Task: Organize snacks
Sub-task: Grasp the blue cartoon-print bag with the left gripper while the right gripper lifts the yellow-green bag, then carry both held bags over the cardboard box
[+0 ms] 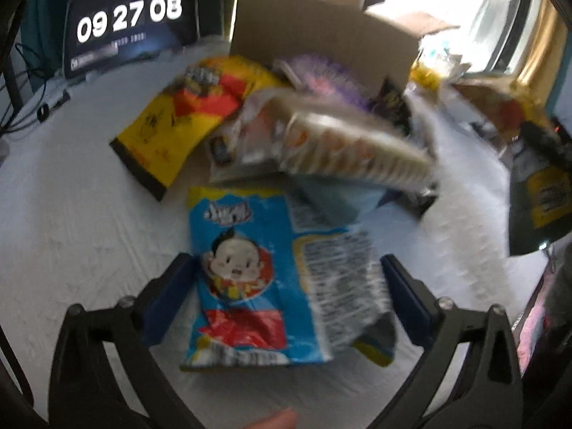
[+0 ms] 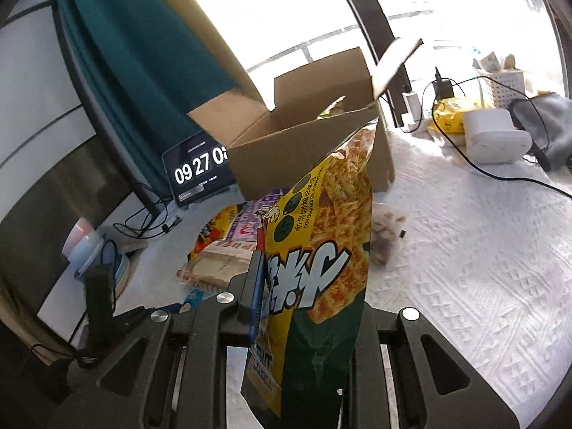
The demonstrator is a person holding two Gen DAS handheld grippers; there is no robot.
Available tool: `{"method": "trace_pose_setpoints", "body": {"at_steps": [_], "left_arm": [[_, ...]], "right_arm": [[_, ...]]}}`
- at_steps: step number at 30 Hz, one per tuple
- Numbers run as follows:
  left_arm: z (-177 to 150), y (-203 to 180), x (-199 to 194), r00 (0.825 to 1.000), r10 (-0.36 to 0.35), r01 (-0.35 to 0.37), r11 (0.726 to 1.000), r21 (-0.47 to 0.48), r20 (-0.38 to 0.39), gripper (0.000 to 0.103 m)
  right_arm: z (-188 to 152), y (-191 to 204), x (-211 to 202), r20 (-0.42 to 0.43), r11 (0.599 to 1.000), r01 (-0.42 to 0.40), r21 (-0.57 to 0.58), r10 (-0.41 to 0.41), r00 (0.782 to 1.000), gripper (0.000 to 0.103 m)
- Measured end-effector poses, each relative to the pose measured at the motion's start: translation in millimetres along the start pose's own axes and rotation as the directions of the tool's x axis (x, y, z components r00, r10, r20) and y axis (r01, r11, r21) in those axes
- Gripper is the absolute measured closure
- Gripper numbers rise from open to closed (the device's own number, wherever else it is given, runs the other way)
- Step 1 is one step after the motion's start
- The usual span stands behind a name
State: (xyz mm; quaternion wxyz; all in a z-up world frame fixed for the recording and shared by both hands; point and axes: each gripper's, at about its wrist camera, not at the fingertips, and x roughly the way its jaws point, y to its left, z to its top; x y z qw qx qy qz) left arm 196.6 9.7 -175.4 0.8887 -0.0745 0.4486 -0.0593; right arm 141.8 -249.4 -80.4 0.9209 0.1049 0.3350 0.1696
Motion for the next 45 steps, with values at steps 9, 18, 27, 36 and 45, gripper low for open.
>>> {"method": "trace_pose_setpoints", "body": {"at_steps": [9, 18, 27, 36, 45], "left_arm": [[-5, -7, -10, 0.999, 0.044, -0.043, 0.998, 0.051, -0.014, 0.029], [-5, 18, -53, 0.997, 0.065, -0.064, 0.998, -0.022, 0.034, 0.035], [13, 51, -98, 0.976, 0.121, -0.097, 0.986, -0.137, 0.180, 0.035], [67, 55, -119, 0.936, 0.123, -0.095, 0.990, -0.099, 0.330, 0.035], [126, 36, -103, 0.916, 0.054, -0.047, 0.999, -0.026, 0.397, 0.035]], "right_arm": [[18, -14, 3, 0.003, 1.000, -0.017, 0.000, 0.017, 1.000, 0.080], [48, -9, 12, 0.013, 0.998, -0.036, -0.046, 0.037, 0.999, 0.080], [75, 1, 19, 0.034, 0.994, -0.050, -0.097, 0.053, 0.998, 0.080], [106, -3, 18, 0.082, 0.993, -0.015, -0.120, 0.025, 0.996, 0.080], [135, -12, 33, 0.107, 0.988, 0.048, -0.147, -0.032, 0.994, 0.080]]}}
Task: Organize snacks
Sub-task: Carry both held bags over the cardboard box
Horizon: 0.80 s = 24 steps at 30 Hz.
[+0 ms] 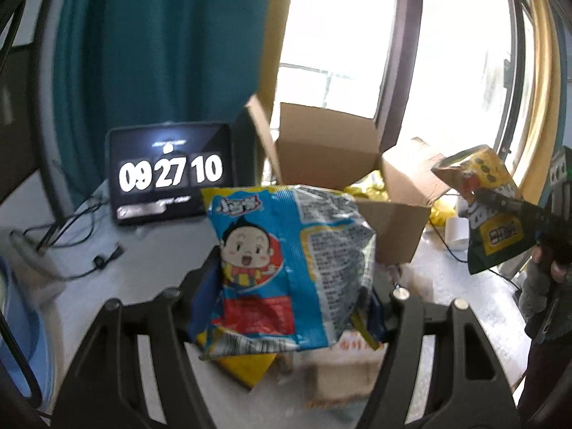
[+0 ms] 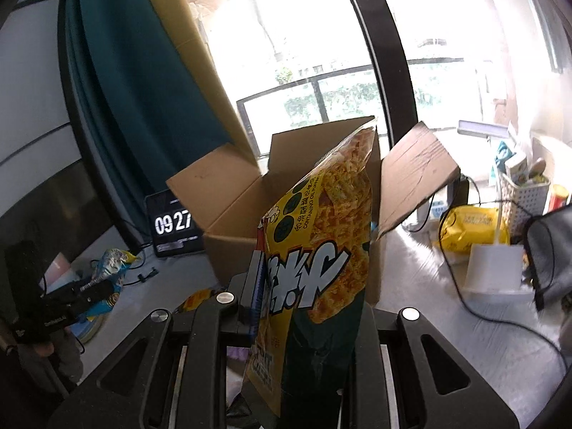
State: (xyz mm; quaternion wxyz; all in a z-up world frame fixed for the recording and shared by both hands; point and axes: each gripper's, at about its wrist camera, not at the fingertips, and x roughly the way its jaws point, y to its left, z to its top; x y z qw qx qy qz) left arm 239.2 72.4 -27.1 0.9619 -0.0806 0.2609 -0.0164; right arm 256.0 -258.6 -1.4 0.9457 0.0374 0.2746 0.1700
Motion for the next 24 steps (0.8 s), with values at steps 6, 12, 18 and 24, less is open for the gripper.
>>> {"method": "trace_pose_setpoints", "body": {"at_steps": [6, 12, 18, 24], "left_arm": [[27, -11, 30, 0.999, -0.032, 0.031, 0.999, 0.038, 0.017, 0.035], [53, -21, 52, 0.998, -0.053, 0.050, 0.996, 0.078, 0.041, 0.035], [74, -42, 74, 0.996, -0.034, 0.022, 0.988, 0.156, 0.077, 0.034], [96, -63, 104, 0.993, -0.028, 0.001, 0.974, 0.225, 0.115, 0.033]], "right_arm": [[19, -14, 16, 0.014, 1.000, 0.028, -0.007, -0.028, 1.000, 0.080], [34, -24, 34, 0.023, 0.999, 0.042, -0.009, -0.042, 0.999, 0.080], [46, -34, 56, 0.016, 0.999, 0.051, -0.003, -0.051, 0.999, 0.080], [61, -36, 72, 0.033, 0.997, 0.073, -0.023, -0.073, 0.997, 0.080]]}}
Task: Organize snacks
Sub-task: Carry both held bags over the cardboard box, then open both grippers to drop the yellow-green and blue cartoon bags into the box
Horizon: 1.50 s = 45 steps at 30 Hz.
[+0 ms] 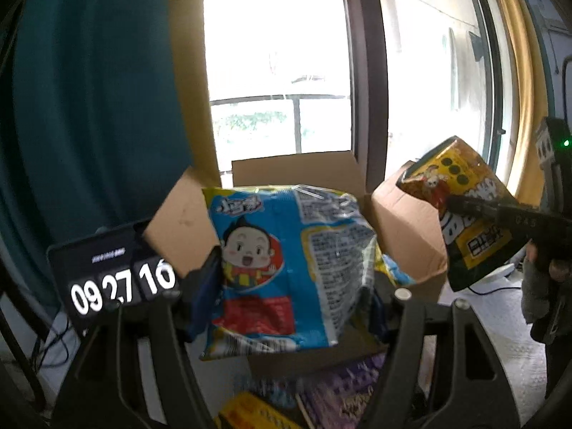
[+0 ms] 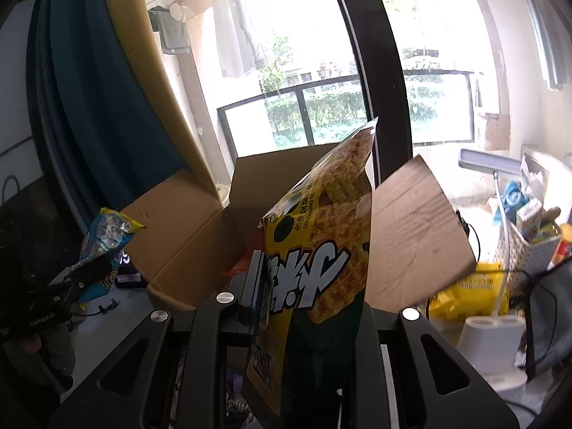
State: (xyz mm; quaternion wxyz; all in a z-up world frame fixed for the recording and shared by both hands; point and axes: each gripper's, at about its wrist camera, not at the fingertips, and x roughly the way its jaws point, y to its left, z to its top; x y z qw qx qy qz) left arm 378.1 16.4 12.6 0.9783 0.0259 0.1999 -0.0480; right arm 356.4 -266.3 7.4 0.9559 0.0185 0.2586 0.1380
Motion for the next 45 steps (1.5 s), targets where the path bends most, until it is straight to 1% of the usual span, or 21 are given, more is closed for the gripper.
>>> {"method": "trace_pose_setpoints", "body": {"at_steps": [3, 5, 6, 8, 12, 13, 14, 15, 17, 18, 24, 34, 40, 45], "left_arm": [[8, 0, 21, 1.000, 0.000, -0.001, 1.000, -0.004, -0.014, 0.031], [13, 3, 36, 1.000, 0.004, -0.005, 1.000, -0.017, -0.017, 0.022], [16, 3, 42, 1.000, 0.009, -0.009, 1.000, -0.019, -0.017, 0.019], [19, 5, 50, 1.000, 0.006, -0.007, 1.000, -0.026, -0.017, 0.012], [24, 10, 51, 1.000, -0.002, 0.002, 0.999, -0.045, -0.005, 0.012], [24, 11, 50, 1.000, -0.001, 0.001, 0.999, -0.047, -0.001, 0.012], [24, 12, 50, 1.000, 0.000, 0.000, 0.999, -0.050, 0.001, 0.012], [22, 12, 47, 1.000, 0.002, -0.002, 0.999, -0.052, 0.001, 0.012], [19, 16, 45, 1.000, 0.009, -0.009, 0.998, -0.057, 0.001, 0.012], [18, 17, 44, 1.000, 0.011, -0.011, 0.998, -0.061, 0.000, 0.012], [15, 22, 26, 1.000, 0.013, -0.012, 0.996, -0.083, 0.011, 0.012], [3, 36, -9, 0.999, 0.021, -0.018, 0.994, -0.107, 0.031, 0.012], [-13, 46, -36, 0.999, 0.034, -0.029, 0.991, -0.127, 0.041, 0.012], [-35, 58, -54, 0.999, 0.048, -0.045, 0.989, -0.139, 0.017, 0.012]], "right_arm": [[8, -1, 11, 0.009, 1.000, 0.019, -0.012, -0.019, 1.000, 0.080], [14, -2, 20, 0.012, 0.999, 0.037, -0.017, -0.037, 0.999, 0.080], [17, -3, 26, 0.012, 0.999, 0.047, -0.017, -0.046, 0.999, 0.080], [22, -3, 36, 0.017, 0.998, 0.061, -0.020, -0.061, 0.998, 0.080], [31, -6, 53, 0.017, 0.995, 0.099, -0.019, -0.098, 0.995, 0.079], [32, -7, 59, 0.014, 0.993, 0.114, -0.018, -0.114, 0.993, 0.075], [33, -7, 63, 0.008, 0.991, 0.131, -0.020, -0.131, 0.991, 0.065], [33, -7, 67, 0.005, 0.989, 0.147, -0.023, -0.147, 0.989, 0.051], [33, -6, 69, 0.018, 0.986, 0.164, -0.026, -0.163, 0.986, 0.035], [32, -5, 69, 0.024, 0.986, 0.166, -0.030, -0.165, 0.986, 0.034], [30, 1, 62, 0.008, 0.985, 0.165, -0.048, -0.165, 0.986, 0.034], [19, 23, 31, 0.004, 0.988, 0.148, -0.050, -0.148, 0.989, 0.034], [8, 44, 10, 0.002, 0.989, 0.133, -0.070, -0.133, 0.991, 0.034], [-8, 56, -3, -0.016, 0.989, 0.127, -0.071, -0.128, 0.992, 0.034]]}}
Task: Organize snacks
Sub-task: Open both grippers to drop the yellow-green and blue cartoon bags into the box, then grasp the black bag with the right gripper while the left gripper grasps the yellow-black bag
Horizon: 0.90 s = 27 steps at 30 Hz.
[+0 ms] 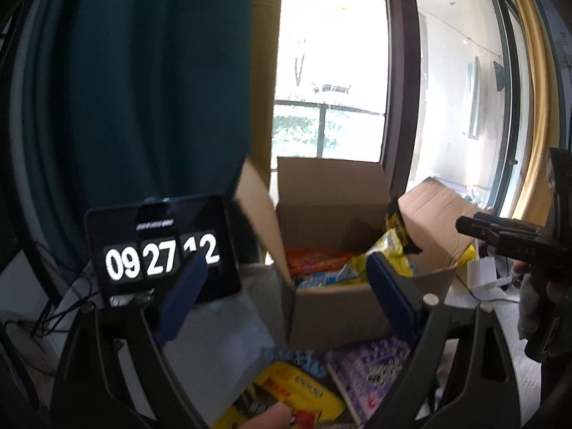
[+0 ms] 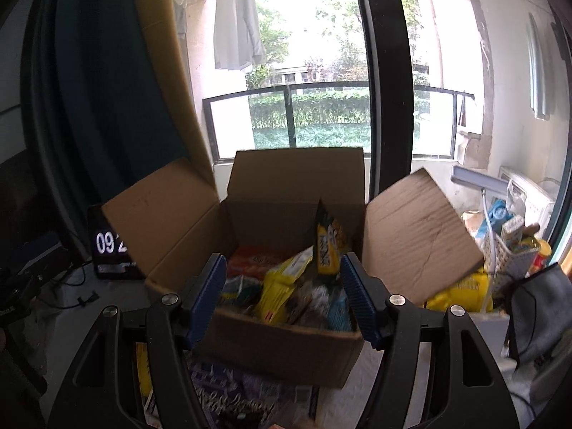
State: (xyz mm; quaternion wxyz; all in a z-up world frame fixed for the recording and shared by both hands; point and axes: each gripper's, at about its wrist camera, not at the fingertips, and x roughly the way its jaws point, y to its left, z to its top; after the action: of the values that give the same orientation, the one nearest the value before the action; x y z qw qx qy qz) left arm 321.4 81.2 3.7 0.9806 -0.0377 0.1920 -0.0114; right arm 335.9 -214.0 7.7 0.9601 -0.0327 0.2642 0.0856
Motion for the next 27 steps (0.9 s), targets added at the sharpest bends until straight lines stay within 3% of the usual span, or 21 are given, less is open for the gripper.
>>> {"method": "trace_pose_setpoints", "body": {"at_steps": [14, 27], "left_arm": [[-77, 39, -13, 0.990, 0.014, -0.017, 1.000, -0.022, -0.141, 0.011], [-134, 43, 22, 0.944, -0.070, 0.064, 0.997, -0.030, -0.321, 0.012]], "right_arm": [[-68, 12, -17, -0.116, 0.998, 0.015, 0.054, -0.008, 0.993, 0.034], [-133, 18, -13, -0.274, 0.993, 0.002, 0.120, 0.031, 0.961, 0.034]]}}
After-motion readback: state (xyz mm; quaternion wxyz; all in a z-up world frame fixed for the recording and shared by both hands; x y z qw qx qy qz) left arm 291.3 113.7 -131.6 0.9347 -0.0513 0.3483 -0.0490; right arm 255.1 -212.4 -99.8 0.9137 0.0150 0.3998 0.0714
